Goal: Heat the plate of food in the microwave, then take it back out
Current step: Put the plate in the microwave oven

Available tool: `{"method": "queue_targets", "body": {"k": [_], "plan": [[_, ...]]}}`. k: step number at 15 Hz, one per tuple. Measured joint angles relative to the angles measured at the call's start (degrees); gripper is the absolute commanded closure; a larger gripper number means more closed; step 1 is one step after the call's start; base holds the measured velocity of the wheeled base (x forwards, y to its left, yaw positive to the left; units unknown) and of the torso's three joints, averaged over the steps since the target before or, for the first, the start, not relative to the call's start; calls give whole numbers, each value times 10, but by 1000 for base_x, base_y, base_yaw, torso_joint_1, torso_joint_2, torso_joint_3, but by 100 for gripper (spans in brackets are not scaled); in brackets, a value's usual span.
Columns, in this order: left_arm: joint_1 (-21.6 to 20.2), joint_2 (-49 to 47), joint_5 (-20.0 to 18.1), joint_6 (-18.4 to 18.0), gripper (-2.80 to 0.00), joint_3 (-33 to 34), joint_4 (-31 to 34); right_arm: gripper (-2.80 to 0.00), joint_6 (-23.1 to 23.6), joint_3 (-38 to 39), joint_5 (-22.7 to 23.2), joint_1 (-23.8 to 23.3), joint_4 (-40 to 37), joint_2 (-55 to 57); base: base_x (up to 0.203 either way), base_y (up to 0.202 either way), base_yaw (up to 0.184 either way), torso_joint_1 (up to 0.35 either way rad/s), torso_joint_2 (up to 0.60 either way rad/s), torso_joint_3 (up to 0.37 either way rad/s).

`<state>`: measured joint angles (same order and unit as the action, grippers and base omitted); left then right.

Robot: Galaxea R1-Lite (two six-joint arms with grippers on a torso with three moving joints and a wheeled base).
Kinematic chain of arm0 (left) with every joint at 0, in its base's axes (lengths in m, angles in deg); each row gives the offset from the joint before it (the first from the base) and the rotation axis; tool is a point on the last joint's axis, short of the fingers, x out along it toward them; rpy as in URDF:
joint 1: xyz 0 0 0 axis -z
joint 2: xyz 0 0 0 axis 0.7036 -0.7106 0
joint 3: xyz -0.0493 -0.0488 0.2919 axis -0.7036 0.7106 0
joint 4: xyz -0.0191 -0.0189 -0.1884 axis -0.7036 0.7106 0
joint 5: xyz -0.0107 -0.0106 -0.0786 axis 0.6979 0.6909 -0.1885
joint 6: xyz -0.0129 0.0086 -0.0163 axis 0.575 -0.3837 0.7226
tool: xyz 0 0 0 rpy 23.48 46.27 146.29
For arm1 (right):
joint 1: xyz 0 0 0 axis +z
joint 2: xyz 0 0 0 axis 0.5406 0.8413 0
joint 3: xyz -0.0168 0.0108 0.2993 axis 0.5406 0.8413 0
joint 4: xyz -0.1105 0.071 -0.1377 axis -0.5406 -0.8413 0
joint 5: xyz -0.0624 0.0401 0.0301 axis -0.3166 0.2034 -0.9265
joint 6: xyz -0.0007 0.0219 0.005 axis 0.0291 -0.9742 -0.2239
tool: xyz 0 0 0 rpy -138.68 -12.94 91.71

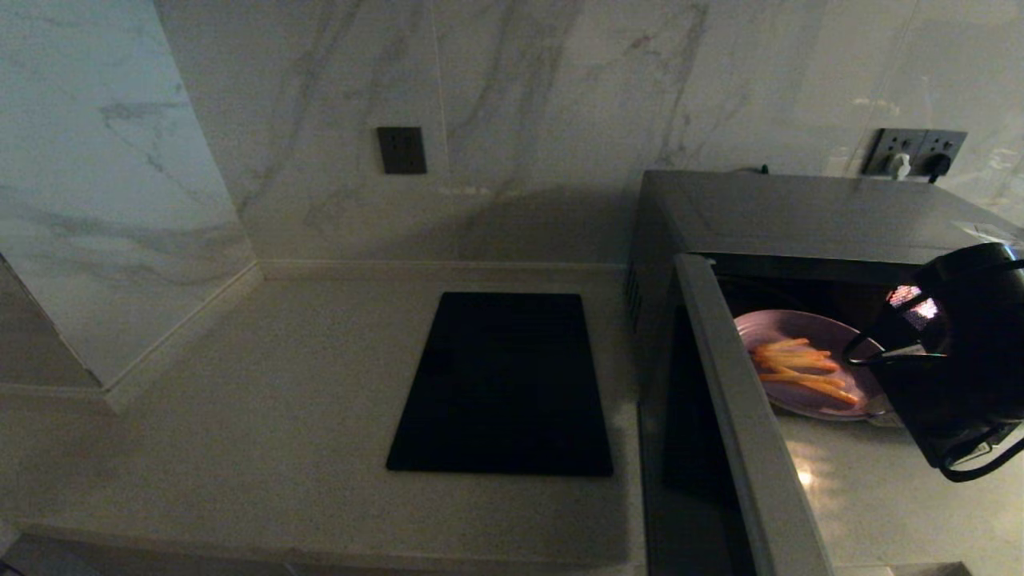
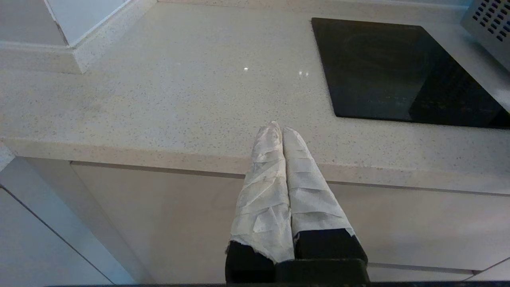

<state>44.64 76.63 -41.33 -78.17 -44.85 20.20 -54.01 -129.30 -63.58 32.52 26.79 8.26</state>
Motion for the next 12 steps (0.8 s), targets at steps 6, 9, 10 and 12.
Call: {"method": "queue_targets", "body": {"k": [6,9,10,12], "plan": [[0,0,0,0,0,0,0,0,-11,-13,0,0,24,34,0,0,0,0,0,0],[0,0,0,0,0,0,0,0,-9,-23,2,0,30,49,0,0,0,0,0,0],[0,0,0,0,0,0,0,0,-8,-27,2,0,31,56,0,0,0,0,0,0],[0,0,0,0,0,0,0,0,-7,-32,3,0,31,66,0,0,0,0,0,0]]}}
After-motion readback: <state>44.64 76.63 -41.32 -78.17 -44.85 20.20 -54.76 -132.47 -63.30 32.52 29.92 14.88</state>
